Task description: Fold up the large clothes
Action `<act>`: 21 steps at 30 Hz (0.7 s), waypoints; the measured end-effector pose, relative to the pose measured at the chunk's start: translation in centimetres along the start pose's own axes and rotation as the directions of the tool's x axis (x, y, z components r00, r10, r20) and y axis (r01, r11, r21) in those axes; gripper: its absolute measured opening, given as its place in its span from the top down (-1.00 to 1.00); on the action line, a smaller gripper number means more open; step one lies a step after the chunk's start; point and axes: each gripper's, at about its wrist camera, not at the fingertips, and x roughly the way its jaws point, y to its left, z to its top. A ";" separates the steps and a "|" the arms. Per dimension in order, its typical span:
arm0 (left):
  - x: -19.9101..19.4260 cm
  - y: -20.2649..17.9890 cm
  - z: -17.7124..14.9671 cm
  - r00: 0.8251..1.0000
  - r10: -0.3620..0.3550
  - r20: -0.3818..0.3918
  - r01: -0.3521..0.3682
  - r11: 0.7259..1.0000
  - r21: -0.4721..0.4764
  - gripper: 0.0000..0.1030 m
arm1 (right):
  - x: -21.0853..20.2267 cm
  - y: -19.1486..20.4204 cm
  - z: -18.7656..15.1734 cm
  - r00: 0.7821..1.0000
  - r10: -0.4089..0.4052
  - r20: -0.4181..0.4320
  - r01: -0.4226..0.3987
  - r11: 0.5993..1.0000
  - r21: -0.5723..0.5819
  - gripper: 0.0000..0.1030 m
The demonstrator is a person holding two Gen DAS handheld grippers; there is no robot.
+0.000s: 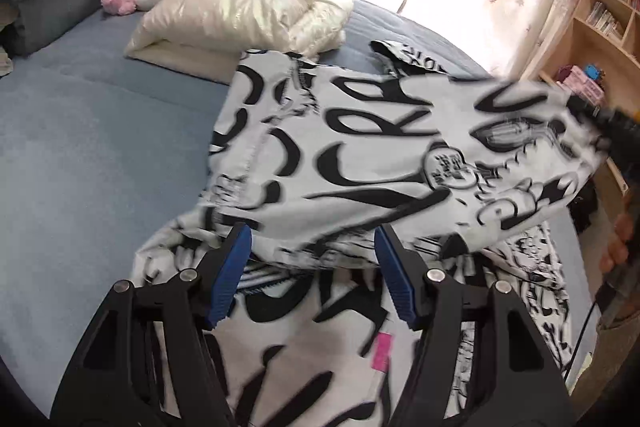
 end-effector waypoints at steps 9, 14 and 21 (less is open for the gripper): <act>4.1 3.3 3.8 0.992 0.040 -0.120 -0.039 0.999 0.010 -0.19 | 10.1 -9.2 -8.4 0.921 -0.092 -0.379 0.156 0.977 0.142 0.19; 8.2 5.3 7.6 0.982 0.033 -0.185 -0.033 0.999 0.005 -0.19 | 7.1 -10.2 -8.0 0.950 -0.045 -0.308 0.109 0.975 0.195 -0.40; 14.7 7.1 12.2 0.972 -0.021 -0.235 0.020 1.000 -0.005 -0.19 | 5.4 -8.6 -7.0 0.951 -0.006 -0.309 0.053 0.988 0.142 -0.40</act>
